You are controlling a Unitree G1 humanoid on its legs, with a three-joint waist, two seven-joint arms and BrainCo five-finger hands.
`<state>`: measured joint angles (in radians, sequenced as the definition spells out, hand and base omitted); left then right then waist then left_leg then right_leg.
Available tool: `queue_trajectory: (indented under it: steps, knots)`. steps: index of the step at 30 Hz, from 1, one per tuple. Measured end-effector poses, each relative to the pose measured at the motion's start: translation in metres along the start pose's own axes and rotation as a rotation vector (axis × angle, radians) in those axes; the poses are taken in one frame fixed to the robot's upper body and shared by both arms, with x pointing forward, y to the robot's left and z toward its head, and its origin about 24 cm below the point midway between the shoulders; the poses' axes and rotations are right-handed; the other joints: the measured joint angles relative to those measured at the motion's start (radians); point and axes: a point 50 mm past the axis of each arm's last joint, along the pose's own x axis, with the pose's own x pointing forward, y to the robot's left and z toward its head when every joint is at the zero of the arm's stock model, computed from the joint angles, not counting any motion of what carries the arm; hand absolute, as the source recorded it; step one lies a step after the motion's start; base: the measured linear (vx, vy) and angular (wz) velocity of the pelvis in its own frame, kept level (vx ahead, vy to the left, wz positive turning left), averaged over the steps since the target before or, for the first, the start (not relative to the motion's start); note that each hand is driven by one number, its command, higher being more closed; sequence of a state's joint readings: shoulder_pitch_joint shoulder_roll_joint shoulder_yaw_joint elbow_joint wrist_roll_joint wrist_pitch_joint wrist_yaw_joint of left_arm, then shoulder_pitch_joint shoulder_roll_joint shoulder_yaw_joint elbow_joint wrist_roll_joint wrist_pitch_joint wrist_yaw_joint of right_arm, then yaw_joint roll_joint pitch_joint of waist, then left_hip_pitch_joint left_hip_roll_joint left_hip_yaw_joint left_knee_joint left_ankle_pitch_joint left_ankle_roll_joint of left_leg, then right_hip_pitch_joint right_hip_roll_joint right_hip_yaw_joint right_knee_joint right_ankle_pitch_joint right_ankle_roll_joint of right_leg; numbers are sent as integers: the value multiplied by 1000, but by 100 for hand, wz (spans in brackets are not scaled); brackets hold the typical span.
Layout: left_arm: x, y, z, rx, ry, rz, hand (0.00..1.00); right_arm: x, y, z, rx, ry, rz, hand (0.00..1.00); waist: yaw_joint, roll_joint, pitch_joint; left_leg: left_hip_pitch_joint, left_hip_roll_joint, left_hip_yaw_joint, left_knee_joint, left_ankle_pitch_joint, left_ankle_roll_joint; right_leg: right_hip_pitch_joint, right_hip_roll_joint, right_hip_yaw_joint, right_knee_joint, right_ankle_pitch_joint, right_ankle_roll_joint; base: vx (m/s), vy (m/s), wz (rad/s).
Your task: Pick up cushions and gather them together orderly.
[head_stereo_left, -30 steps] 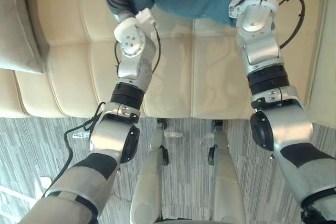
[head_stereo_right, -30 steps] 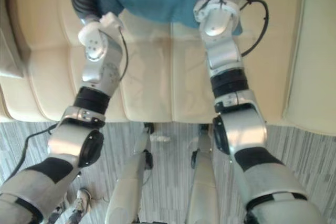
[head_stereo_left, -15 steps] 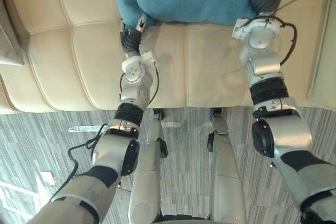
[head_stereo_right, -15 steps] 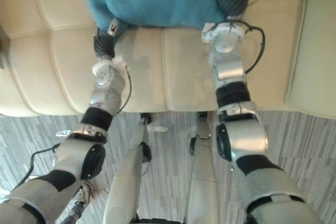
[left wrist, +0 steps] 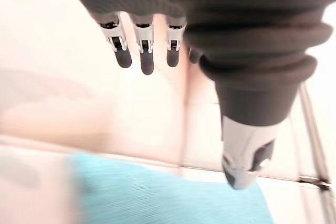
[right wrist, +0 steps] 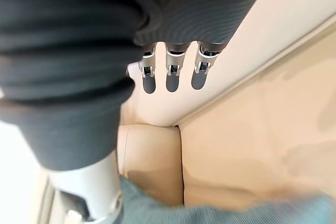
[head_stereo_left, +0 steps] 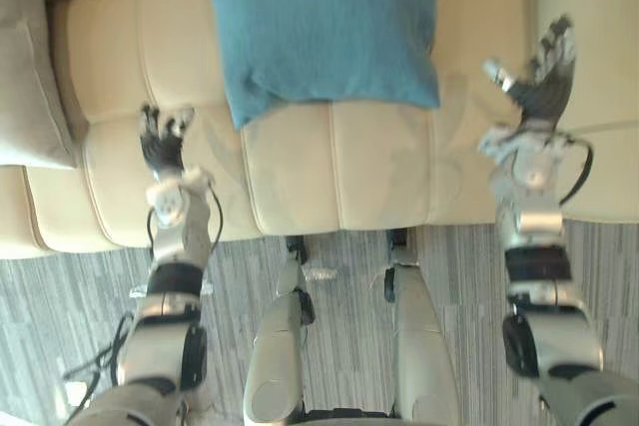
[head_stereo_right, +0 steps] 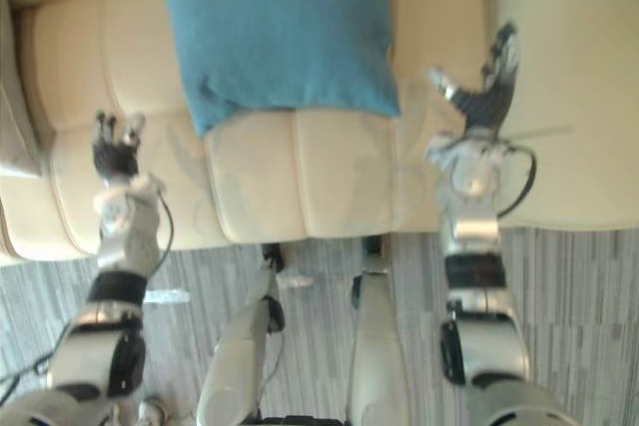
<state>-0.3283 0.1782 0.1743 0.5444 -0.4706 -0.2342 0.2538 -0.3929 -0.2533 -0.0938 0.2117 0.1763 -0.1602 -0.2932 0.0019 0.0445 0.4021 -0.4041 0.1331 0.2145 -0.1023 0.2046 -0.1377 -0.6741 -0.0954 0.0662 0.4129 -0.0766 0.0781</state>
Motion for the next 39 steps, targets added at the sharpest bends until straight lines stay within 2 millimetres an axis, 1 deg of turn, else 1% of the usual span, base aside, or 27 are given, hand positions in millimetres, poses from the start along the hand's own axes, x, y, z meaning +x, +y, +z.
queue_trajectory:
  steps: [1,3,4,5,6,8,9,10,12,14,17,18,20,21,22,27,28,30,32,33,34,35,36,37,38,39]
  knots:
    - [-18,10,-23,21,71,19,0,-20,2,-20,0,76,29,0,-1,-11,-23,17,1,0,0,-11,0,17,1,-1,0,-9,-2,117,-30,-8]
    - [-52,24,-60,52,196,37,0,-61,1,-55,-2,232,82,0,1,-26,-48,71,4,0,0,-23,5,75,2,-7,-2,-23,2,157,-24,0]
    - [-75,35,-80,66,278,70,0,-88,-2,-73,0,329,103,0,2,-29,-78,104,6,0,2,-38,2,113,4,-14,-10,-34,1,149,-16,2]
    - [-85,40,-87,70,310,82,0,-99,-4,-80,-2,367,108,0,4,-29,-96,113,8,0,6,-41,0,127,4,-17,-18,-36,2,148,-4,1]
    - [-100,50,-99,92,369,96,0,-119,-9,-91,-13,436,114,0,5,-29,-124,128,10,0,20,-52,2,156,4,-21,-31,-36,-1,159,3,-1]
    - [-125,70,-123,133,498,152,0,-152,-18,-119,-54,597,110,0,7,-30,-175,172,16,0,54,-88,4,232,4,-29,-62,-37,-5,180,6,-3]
    - [-134,75,-131,157,547,165,0,-164,-21,-128,-72,656,107,0,7,-28,-198,192,17,1,59,-98,3,260,5,-30,-73,-37,-4,151,21,-6]
    - [-150,85,-145,199,638,192,0,-185,-28,-144,-121,764,108,0,8,-26,-239,220,20,5,75,-122,3,298,5,-33,-99,-40,-3,106,27,-9]
    - [-164,92,-155,237,717,208,0,-205,-36,-156,-144,866,76,0,10,-26,-273,251,23,16,86,-143,3,343,6,-32,-122,-41,-2,85,32,-11]
    - [-179,100,-165,292,805,208,0,-232,-49,-169,-146,997,-4,0,12,-28,-319,288,27,33,88,-160,6,386,6,-31,-152,-43,-6,73,39,-17]
    - [-185,107,-168,342,853,213,0,-254,-60,-179,-140,1113,-80,0,16,-26,-349,340,35,68,88,-179,-2,433,7,-31,-186,-34,-6,53,30,-33]
    - [-187,109,-169,348,866,217,0,-257,-62,-180,-137,1130,-93,0,18,-23,-358,352,38,80,88,-184,-2,442,8,-31,-195,-28,-6,66,28,-41]
    - [-192,110,-173,388,903,195,0,-272,-70,-182,-140,1195,-134,0,19,-13,-378,382,46,98,88,-197,-6,480,16,-26,-233,-8,-2,63,16,-27]
    - [-192,109,-173,389,904,192,0,-274,-71,-183,-140,1202,-141,0,19,-12,-380,386,46,100,88,-199,-7,484,17,-25,-237,-5,0,62,10,-17]
    - [-194,109,-174,400,918,174,0,-280,-74,-184,-141,1233,-154,0,19,-12,-391,393,49,103,88,-203,-10,496,21,-22,-255,3,2,51,6,-12]
    - [-192,107,-175,427,933,154,0,-285,-77,-186,-135,1272,-181,0,24,-18,-392,417,50,113,87,-214,-13,540,27,-2,-305,39,3,58,14,-13]
    - [-191,107,-176,436,934,147,0,-286,-76,-187,-135,1281,-179,0,29,-20,-391,421,50,128,87,-215,-13,541,28,7,-313,48,3,44,21,-28]
    - [-189,105,-176,438,933,140,0,-283,-71,-189,-133,1292,-161,0,34,-27,-382,431,49,152,90,-220,-15,534,31,29,-305,55,4,-7,21,-40]
    - [-180,102,-173,448,911,124,0,-272,-62,-191,-153,1269,-107,0,45,-39,-343,438,54,181,133,-243,-10,504,36,41,-238,55,4,-86,-4,-55]
    - [-174,101,-172,458,895,112,0,-262,-56,-191,-155,1246,-78,0,49,-50,-324,417,59,195,184,-270,-7,468,36,31,-189,55,4,-166,-45,-53]
    - [-169,99,-170,463,881,104,0,-257,-50,-191,-151,1232,-60,0,49,-65,-314,385,62,206,234,-290,5,439,28,13,-163,57,4,-180,-54,-44]
    - [-167,97,-170,462,875,98,0,-256,-49,-192,-149,1228,-57,0,49,-67,-311,366,77,207,248,-299,14,430,29,8,-176,72,9,-161,-53,-21]
    - [-163,93,-169,451,862,96,0,-251,-44,-192,-141,1217,-50,0,53,-56,-296,350,94,215,259,-294,16,392,15,-29,-49,16,-10,-105,-44,7]
    - [-162,94,-168,454,858,97,0,-256,-43,-192,-140,1232,-51,0,52,-70,-301,341,92,199,269,-282,10,348,-13,-70,160,-58,-19,-63,-77,36]
    - [-163,96,-167,460,859,100,0,-263,-41,-192,-145,1248,-42,0,52,-83,-307,328,89,174,290,-278,11,351,-46,-92,299,-93,-4,-38,-137,56]
    - [-163,99,-166,467,856,101,0,-265,-39,-192,-145,1253,-32,0,52,-92,-312,310,89,153,316,-277,10,361,-68,-96,358,-110,5,-52,-227,71]
